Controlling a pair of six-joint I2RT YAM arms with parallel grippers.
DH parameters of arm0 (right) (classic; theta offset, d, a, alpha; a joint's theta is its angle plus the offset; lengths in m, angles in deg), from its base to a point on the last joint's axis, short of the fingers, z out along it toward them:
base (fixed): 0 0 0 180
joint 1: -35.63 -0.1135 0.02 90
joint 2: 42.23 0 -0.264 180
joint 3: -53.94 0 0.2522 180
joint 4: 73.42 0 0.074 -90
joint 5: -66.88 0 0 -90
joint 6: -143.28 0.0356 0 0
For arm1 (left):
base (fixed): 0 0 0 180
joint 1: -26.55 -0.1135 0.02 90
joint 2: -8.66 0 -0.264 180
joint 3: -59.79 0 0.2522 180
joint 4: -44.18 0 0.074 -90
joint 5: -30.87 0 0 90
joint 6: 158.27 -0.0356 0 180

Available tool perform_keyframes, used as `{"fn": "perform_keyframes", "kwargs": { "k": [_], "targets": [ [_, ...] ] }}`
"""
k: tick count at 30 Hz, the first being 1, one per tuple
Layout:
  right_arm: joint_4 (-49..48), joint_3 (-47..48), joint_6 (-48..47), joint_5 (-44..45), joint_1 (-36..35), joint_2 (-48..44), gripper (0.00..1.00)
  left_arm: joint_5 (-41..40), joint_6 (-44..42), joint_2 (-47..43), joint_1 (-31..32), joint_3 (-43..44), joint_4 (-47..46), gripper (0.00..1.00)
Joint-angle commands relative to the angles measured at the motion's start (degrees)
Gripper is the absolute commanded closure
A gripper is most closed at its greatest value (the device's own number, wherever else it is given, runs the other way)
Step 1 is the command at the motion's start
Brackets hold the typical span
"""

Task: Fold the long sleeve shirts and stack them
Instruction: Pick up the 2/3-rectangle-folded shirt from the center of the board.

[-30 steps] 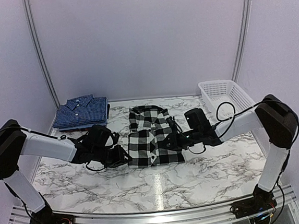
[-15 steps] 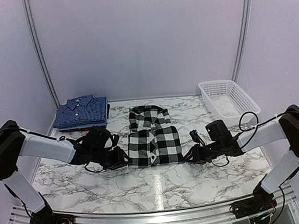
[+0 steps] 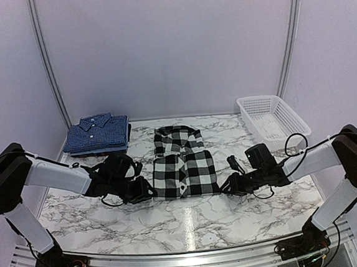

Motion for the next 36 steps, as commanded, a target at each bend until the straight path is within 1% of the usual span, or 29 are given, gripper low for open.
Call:
{"fn": "perform_keyframes", "kwargs": {
  "k": [1, 9, 14, 19, 24, 29, 36],
  "targets": [
    [-0.13, 1.57, -0.14, 1.61, -1.38, 1.57, 0.75, -0.58, 0.20, 0.88, 0.63, -0.47, 1.46, 0.69],
    [-1.75, 2.28, 1.59, 2.59, -2.90, 3.74, 0.75, -1.12, 0.14, 1.65, 0.77, -0.51, 1.13, 0.69],
    [-1.95, 2.00, 2.70, 4.17, -2.99, 3.36, 0.75, -2.68, 0.55, 1.51, 0.85, -0.77, 3.54, 0.69],
    [-2.18, 1.52, 3.23, 4.70, -2.99, 2.96, 0.76, -2.40, 0.90, 1.01, 0.87, -1.58, 3.70, 0.65],
    [-3.10, 1.32, 3.72, 4.71, -2.96, 2.49, 0.74, -1.16, 2.32, 1.82, 1.00, -2.00, 1.42, 0.65],
    [-4.80, 0.81, 4.72, 3.93, -3.27, 2.77, 0.74, -0.21, 4.01, 3.34, 1.33, -2.33, -0.61, 0.68],
    [-5.71, 0.29, 5.63, 4.43, -4.33, 3.40, 0.74, -0.58, 6.14, 5.02, 1.86, -2.29, -1.92, 0.75]
  ]
}}
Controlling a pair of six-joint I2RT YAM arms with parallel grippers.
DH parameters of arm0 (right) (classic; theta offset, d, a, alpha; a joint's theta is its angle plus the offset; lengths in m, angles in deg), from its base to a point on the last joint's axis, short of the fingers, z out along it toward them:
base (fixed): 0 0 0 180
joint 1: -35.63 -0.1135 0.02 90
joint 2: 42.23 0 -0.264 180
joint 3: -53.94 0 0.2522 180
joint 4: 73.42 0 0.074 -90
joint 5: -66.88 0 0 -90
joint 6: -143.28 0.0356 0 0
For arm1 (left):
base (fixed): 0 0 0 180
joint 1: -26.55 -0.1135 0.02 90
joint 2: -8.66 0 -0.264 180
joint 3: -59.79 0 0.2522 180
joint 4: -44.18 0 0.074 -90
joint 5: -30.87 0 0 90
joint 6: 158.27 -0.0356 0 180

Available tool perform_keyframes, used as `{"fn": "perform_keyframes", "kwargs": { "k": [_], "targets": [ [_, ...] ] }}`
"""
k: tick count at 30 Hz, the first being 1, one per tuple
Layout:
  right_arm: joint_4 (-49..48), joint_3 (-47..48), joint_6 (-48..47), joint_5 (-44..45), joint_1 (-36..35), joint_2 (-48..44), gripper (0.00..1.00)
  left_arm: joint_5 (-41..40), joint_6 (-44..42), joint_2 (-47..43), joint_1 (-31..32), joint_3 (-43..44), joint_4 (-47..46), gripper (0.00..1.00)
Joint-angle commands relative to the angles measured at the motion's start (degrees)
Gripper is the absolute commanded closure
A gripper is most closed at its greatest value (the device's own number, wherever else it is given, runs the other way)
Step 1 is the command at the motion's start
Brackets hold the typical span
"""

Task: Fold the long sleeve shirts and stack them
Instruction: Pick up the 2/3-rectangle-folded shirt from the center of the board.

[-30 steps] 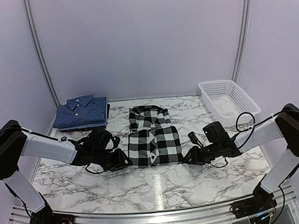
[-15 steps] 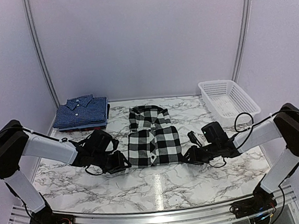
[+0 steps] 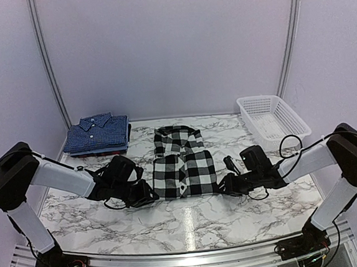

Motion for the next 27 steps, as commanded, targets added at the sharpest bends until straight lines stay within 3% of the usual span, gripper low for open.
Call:
{"fn": "perform_keyframes", "kwargs": {
  "k": [1, 8, 12, 19, 23, 27],
  "targets": [
    [-1.20, -0.49, 0.87, 1.61, -1.01, 0.41, 0.74, -0.53, 1.53, 2.25, 0.68, -1.12, 1.22, 0.76],
    [6.53, 1.47, -1.29, 9.12, -1.99, -1.29, 0.74, -1.78, 2.19, 1.94, 0.71, -1.34, 1.31, 0.84],
    [6.37, 2.08, -1.48, 9.54, -3.42, -1.01, 0.69, -2.05, 2.40, 1.82, 0.65, -1.19, 1.22, 0.87],
    [8.82, 4.15, -0.50, 13.10, -6.58, 1.23, 0.70, -2.05, 2.48, 1.17, 0.71, -0.86, 1.14, 0.90],
    [9.60, 4.30, 0.58, 14.62, -7.08, 1.90, 0.76, -1.97, 2.66, 1.20, 0.71, -0.56, 1.13, 0.95],
    [8.64, 4.84, 0.74, 14.34, -7.23, 2.51, 0.90, -2.30, 2.50, 1.21, 0.79, 0.11, 1.46, 0.99]
  ]
}}
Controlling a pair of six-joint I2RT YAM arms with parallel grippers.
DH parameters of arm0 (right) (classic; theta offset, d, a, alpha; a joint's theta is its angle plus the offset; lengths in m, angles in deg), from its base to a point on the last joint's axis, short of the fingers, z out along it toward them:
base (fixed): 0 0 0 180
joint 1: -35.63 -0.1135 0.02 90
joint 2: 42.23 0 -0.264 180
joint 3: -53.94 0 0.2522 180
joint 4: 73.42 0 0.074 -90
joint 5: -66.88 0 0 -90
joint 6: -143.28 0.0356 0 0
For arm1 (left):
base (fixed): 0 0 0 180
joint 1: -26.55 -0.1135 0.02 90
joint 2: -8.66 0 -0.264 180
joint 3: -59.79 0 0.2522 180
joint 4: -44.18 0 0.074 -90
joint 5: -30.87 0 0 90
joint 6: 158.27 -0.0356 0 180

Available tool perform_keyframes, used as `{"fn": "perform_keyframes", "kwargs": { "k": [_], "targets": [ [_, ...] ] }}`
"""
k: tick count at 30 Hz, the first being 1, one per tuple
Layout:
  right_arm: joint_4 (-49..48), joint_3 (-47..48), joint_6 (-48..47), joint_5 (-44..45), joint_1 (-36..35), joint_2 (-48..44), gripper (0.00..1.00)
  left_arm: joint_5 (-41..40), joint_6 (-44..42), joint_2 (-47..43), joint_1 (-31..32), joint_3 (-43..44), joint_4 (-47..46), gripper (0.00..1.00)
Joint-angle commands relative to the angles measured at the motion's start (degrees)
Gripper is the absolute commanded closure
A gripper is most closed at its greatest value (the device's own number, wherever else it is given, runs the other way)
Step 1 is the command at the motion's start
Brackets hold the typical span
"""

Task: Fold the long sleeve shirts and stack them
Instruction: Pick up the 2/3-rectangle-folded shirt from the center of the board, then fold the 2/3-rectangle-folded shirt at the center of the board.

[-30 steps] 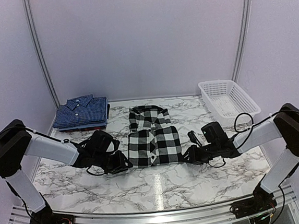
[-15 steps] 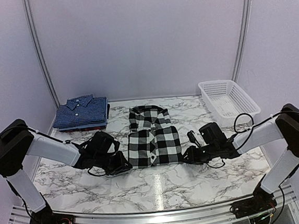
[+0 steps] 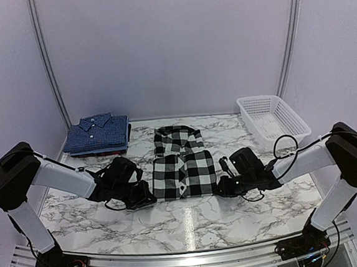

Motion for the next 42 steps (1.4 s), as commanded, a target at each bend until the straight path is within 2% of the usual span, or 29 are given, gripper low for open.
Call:
{"fn": "perform_keyframes", "kwargs": {
  "k": [1, 3, 11, 20, 24, 27, 30, 32, 36, 39, 42],
  "targets": [
    [2.80, 1.62, 0.65, 1.44, -0.74, 1.63, 0.94, -1.17, -0.18, 0.49, 0.25, 0.44, 1.98, 1.00],
    [3.32, 2.04, 0.65, 1.53, -0.77, 0.67, 1.00, -1.62, -0.16, -0.35, 0.46, 0.32, 2.12, 1.00],
    [9.51, 3.43, 0.81, 3.47, -3.97, -6.70, 1.00, -4.57, -0.35, -7.98, 2.35, -0.91, 5.97, 1.00],
    [17.86, 4.92, 5.18, 9.43, -11.82, -17.87, 1.00, -11.94, 1.36, -24.55, 8.99, -3.93, 13.98, 1.00],
    [21.77, 8.51, 6.93, 12.01, -13.91, -21.78, 1.00, -14.59, 2.35, -31.08, 10.74, -3.07, 18.01, 1.00],
    [25.08, 15.31, 4.51, 13.43, -13.01, -20.76, 1.00, -18.22, -0.41, -32.38, 9.66, 2.40, 22.81, 1.00],
    [25.06, 23.66, -0.23, 9.51, -7.31, -13.50, 1.00, -13.10, -3.89, -27.63, 2.39, 8.78, 24.02, 1.00],
    [22.64, 29.68, -3.24, 4.56, -1.08, -6.16, 1.00, -11.54, -7.32, -22.03, -2.21, 13.72, 23.83, 1.00],
    [17.89, 44.85, -6.44, -3.21, 7.24, 13.73, 1.00, -3.59, -12.17, -2.41, -12.85, 26.30, 21.42, 1.00],
    [17.31, 56.64, -6.89, -6.47, 10.66, 27.95, 1.00, -0.07, -14.60, 11.97, -17.24, 37.68, 20.98, 1.00],
    [18.15, 65.69, -5.84, -7.98, 12.36, 37.68, 1.00, 5.33, -13.78, 23.58, -19.33, 47.00, 20.52, 1.00]
  ]
}}
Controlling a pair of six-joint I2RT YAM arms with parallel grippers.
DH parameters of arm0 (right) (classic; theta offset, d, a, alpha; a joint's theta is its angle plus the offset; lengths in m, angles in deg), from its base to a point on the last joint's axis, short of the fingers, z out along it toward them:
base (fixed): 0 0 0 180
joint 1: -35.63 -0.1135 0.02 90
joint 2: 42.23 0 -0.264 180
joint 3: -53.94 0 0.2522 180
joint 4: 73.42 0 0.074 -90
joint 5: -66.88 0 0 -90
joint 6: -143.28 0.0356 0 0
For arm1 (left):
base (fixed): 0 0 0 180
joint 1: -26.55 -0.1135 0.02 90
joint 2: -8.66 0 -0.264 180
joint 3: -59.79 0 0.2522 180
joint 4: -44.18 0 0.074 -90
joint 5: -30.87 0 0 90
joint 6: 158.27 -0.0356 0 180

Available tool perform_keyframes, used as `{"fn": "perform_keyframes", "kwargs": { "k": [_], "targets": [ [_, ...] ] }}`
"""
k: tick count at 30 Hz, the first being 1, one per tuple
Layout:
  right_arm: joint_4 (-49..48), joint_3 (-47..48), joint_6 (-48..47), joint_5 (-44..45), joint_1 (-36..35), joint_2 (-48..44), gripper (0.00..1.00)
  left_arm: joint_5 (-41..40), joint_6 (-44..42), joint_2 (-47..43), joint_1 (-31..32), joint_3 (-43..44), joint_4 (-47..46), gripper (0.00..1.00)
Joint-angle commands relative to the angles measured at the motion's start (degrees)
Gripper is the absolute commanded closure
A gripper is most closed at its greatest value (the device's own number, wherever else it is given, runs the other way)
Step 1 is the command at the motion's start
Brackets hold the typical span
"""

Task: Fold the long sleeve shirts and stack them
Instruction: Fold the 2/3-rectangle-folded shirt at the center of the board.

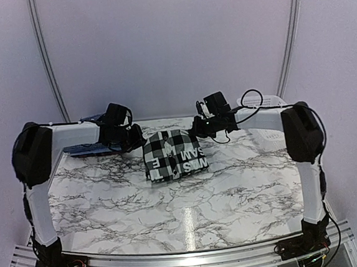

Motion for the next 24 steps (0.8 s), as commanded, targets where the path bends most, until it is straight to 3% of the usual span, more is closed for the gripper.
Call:
{"fn": "perform_keyframes", "kwargs": {
  "k": [1, 6, 16, 20, 22, 24],
  "targets": [
    [0.54, 9.03, -0.34, -5.46, 2.28, 10.58, 1.00, 9.26, -2.80, 13.62, -2.51, 9.78, 0.82, 1.00],
    [-1.78, 5.87, 0.80, -4.33, 2.48, 9.90, 1.00, 11.86, -1.27, 16.87, -2.18, 9.96, -1.38, 1.00],
    [-4.37, -13.97, 2.48, 0.92, 2.48, -5.96, 1.00, 12.12, 1.67, 6.29, -1.03, -4.35, -9.40, 1.00],
    [-3.43, -16.82, 2.25, 4.07, 2.99, -8.15, 1.00, 11.54, 0.29, 6.13, -1.11, -2.98, -8.26, 0.89],
    [-2.58, -16.54, 2.16, 4.75, 3.60, -7.87, 1.00, 11.72, 0.12, 5.94, -1.11, -2.25, -7.60, 0.77],
    [-1.61, -16.35, 2.08, 4.96, 4.35, -7.59, 0.87, 10.83, -0.32, 4.61, -1.03, -3.04, -7.51, 0.66]
  ]
}}
